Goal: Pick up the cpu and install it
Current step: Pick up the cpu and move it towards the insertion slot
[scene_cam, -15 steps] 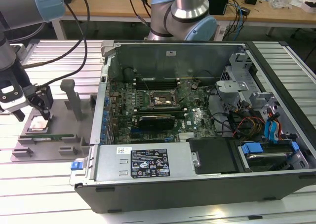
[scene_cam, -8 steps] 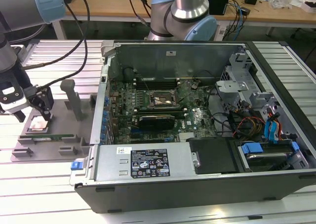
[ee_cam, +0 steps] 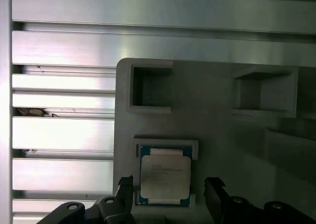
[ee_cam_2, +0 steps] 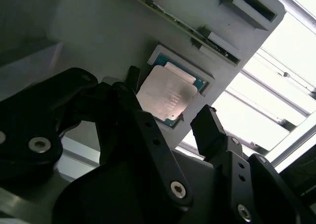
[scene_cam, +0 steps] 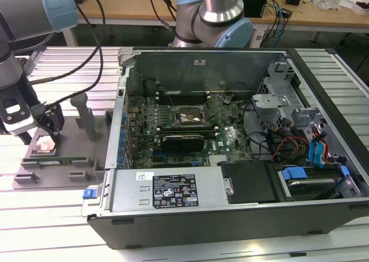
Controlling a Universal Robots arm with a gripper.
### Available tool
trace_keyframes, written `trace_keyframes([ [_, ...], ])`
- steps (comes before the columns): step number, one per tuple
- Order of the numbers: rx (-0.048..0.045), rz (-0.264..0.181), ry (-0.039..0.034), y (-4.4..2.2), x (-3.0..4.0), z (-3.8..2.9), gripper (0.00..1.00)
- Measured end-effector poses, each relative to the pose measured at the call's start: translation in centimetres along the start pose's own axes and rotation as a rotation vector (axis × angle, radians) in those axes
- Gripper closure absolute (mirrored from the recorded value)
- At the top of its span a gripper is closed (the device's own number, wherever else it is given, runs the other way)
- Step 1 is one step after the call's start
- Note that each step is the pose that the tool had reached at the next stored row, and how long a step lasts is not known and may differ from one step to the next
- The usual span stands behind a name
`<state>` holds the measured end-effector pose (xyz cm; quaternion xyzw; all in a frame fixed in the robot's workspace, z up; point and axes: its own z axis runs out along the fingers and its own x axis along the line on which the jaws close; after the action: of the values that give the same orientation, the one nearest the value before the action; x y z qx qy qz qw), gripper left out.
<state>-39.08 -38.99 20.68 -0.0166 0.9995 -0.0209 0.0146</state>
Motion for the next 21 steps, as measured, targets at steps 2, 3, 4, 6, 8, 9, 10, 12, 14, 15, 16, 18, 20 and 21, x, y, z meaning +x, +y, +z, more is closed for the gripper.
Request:
trace_keyframes([
  [2, -0.0002, -0.002, -0.0003, 0.17, -0.02, 0.20, 0.31],
  [3, -0.0004, -0.003, -0.0003, 0.19, -0.03, 0.29, 0.31],
  [4, -0.0007, -0.005, -0.0004, 0.25, -0.02, 0.62, 0.31],
  [6, -0.0029, -0.005, -0.0003, 0.26, 0.00, 0.83, 0.31],
  [8, -0.0107, -0.005, -0.0007, 0.27, 0.00, 1.04, 0.31],
  [9, -0.0156, -0.005, -0.0011, 0.29, 0.03, 1.21, 0.31],
  [10, -0.0165, -0.006, -0.0009, 0.28, 0.20, 1.36, 0.31],
  [12, -0.0167, -0.008, -0.0012, 0.28, 0.28, 1.46, 0.31],
  [14, -0.0159, -0.010, -0.0010, 0.29, 0.33, 1.56, 0.31],
  [15, -0.0149, -0.012, -0.0011, 0.31, 0.38, 1.89, 0.31],
  [16, -0.0148, -0.013, -0.0010, 0.33, 0.47, 1.99, 0.31],
  [18, -0.0144, -0.013, -0.0011, 0.35, 0.65, 2.10, 0.31],
  [20, -0.0144, -0.013, -0.0010, 0.35, 0.67, 2.13, 0.31],
  [21, -0.0144, -0.013, -0.0011, 0.35, 0.66, 2.14, 0.31],
])
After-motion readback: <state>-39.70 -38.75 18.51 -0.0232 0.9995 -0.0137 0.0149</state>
